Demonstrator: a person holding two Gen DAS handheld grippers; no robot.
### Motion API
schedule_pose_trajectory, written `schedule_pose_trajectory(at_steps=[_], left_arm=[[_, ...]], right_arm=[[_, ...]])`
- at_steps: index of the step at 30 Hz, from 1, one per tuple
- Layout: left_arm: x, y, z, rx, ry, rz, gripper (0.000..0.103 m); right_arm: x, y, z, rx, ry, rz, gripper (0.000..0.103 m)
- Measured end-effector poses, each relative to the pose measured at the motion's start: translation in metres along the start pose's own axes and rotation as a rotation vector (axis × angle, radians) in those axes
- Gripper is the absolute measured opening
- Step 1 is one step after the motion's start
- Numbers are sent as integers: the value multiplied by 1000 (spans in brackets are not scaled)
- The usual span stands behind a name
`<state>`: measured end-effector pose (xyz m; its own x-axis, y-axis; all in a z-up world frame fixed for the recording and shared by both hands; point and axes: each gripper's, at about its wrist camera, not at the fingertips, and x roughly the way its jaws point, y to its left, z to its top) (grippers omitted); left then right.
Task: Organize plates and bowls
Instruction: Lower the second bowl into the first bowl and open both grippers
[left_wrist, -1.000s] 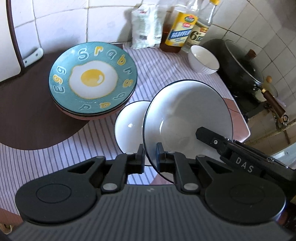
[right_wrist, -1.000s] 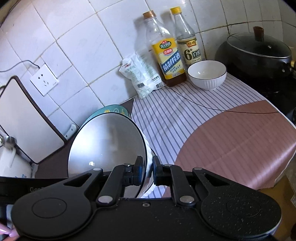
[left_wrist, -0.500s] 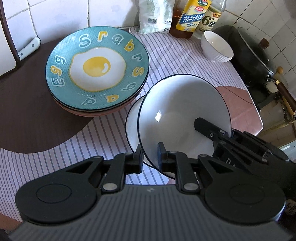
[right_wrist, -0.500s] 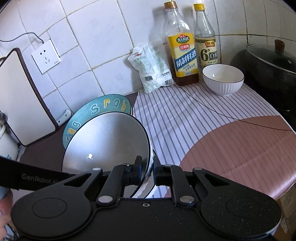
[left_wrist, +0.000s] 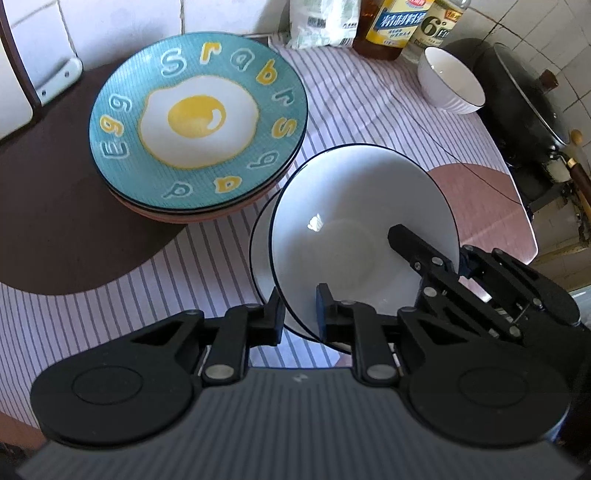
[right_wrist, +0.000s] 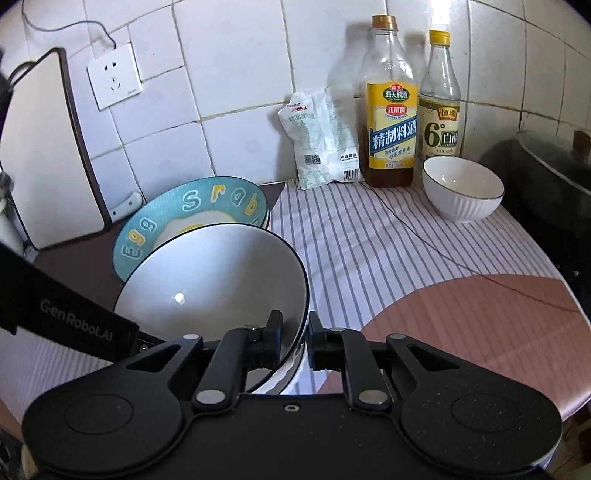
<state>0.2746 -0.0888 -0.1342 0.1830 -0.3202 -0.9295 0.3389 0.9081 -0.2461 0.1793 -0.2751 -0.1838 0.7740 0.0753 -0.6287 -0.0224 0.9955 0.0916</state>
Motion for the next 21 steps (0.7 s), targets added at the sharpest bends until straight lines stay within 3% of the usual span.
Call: schedule_pose_trajectory(at_steps=[6,13,18,21], left_arm=[[8,-2,3,-31,18,-9,18],[3,-4,5,-31,-10,36,19],[-7,-6,3,-21,-43,52,31],[-8,-9,-3,5,-53,82,31]], right_arm=[[9,-4,-4,-28,-6,-10,18],[13,0,-8,-61,-30,-11,19],[14,-2,-9,-28,-31,-19,14],[16,-3,-11,-1,-33,-13,13]])
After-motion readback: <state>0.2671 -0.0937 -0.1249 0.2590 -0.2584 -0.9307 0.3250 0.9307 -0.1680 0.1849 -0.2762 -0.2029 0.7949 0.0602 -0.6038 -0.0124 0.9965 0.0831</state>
